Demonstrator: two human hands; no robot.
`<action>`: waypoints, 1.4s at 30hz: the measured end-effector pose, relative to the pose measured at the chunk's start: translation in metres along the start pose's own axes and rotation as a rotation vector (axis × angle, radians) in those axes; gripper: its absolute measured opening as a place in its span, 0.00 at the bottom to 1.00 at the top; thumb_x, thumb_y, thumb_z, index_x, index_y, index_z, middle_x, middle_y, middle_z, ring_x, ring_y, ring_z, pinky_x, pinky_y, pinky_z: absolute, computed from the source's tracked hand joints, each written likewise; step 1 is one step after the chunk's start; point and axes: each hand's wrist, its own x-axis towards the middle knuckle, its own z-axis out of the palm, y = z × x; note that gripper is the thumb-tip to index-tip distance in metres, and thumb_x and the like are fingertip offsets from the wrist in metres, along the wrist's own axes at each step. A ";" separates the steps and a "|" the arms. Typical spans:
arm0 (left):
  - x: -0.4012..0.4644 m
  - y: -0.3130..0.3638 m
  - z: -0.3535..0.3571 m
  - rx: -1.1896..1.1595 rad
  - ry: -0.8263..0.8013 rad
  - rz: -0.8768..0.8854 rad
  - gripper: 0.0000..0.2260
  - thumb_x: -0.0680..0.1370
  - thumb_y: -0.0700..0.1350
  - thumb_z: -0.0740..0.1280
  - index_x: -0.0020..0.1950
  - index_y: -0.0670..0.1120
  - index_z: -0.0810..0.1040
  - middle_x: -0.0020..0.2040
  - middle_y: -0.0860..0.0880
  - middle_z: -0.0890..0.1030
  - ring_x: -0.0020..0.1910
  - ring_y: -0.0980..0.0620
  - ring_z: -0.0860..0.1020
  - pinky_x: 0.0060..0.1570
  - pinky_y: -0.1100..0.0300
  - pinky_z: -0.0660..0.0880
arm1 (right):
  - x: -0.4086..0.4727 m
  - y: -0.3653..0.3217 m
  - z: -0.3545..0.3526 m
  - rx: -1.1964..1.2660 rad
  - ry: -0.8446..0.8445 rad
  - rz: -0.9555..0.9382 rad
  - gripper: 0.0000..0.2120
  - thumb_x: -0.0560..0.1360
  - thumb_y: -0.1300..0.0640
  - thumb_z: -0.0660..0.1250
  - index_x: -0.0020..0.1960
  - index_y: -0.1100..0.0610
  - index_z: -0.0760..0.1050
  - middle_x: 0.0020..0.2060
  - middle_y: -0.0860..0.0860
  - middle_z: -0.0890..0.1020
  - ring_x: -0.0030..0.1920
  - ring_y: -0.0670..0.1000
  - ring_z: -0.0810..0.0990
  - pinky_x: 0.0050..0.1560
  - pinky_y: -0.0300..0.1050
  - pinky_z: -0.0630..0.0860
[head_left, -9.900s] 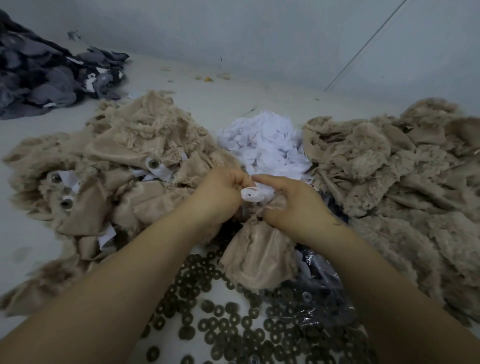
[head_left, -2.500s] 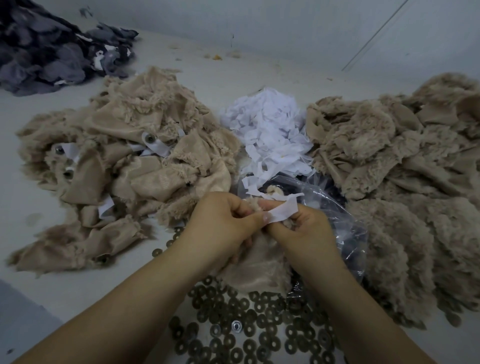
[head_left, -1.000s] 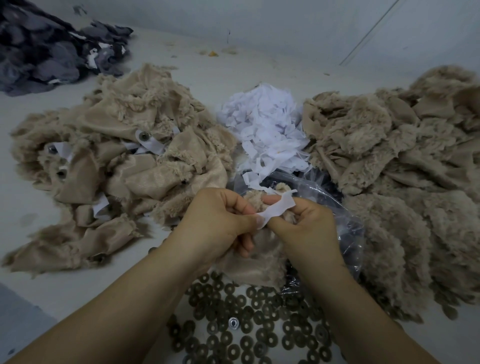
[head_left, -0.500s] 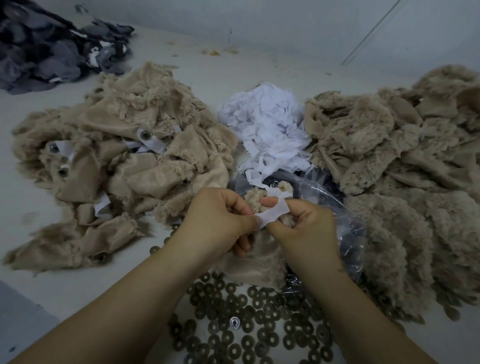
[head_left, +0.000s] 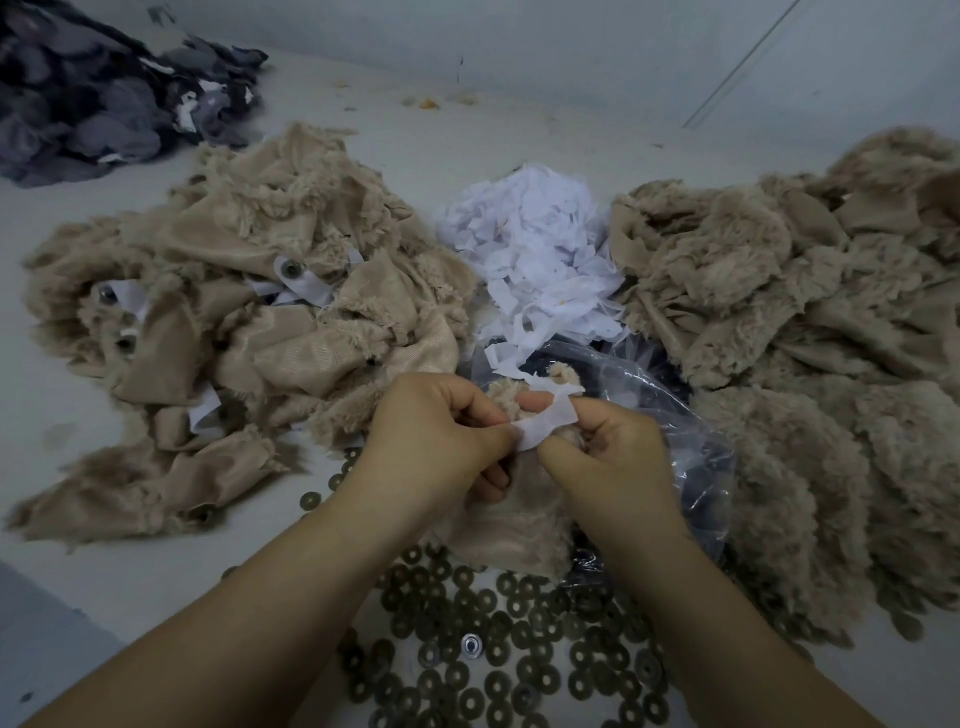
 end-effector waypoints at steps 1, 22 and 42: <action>0.000 0.001 -0.001 -0.001 0.000 -0.001 0.07 0.72 0.35 0.75 0.35 0.36 0.81 0.27 0.39 0.80 0.23 0.45 0.80 0.25 0.56 0.79 | -0.001 -0.003 0.000 0.032 -0.013 0.002 0.10 0.69 0.58 0.71 0.49 0.50 0.86 0.44 0.63 0.84 0.48 0.66 0.80 0.47 0.59 0.81; -0.001 -0.009 -0.001 -0.170 -0.058 -0.001 0.07 0.77 0.33 0.68 0.39 0.37 0.82 0.30 0.37 0.81 0.25 0.46 0.78 0.26 0.57 0.78 | -0.001 -0.004 0.001 0.208 0.075 0.155 0.07 0.72 0.64 0.75 0.43 0.53 0.86 0.41 0.51 0.88 0.45 0.52 0.87 0.44 0.46 0.84; -0.010 -0.009 0.011 0.439 0.189 0.430 0.08 0.75 0.38 0.72 0.37 0.49 0.82 0.29 0.54 0.79 0.31 0.58 0.77 0.33 0.63 0.76 | -0.004 -0.008 0.004 0.187 0.116 0.123 0.10 0.73 0.67 0.73 0.51 0.56 0.85 0.45 0.51 0.88 0.50 0.49 0.86 0.55 0.51 0.82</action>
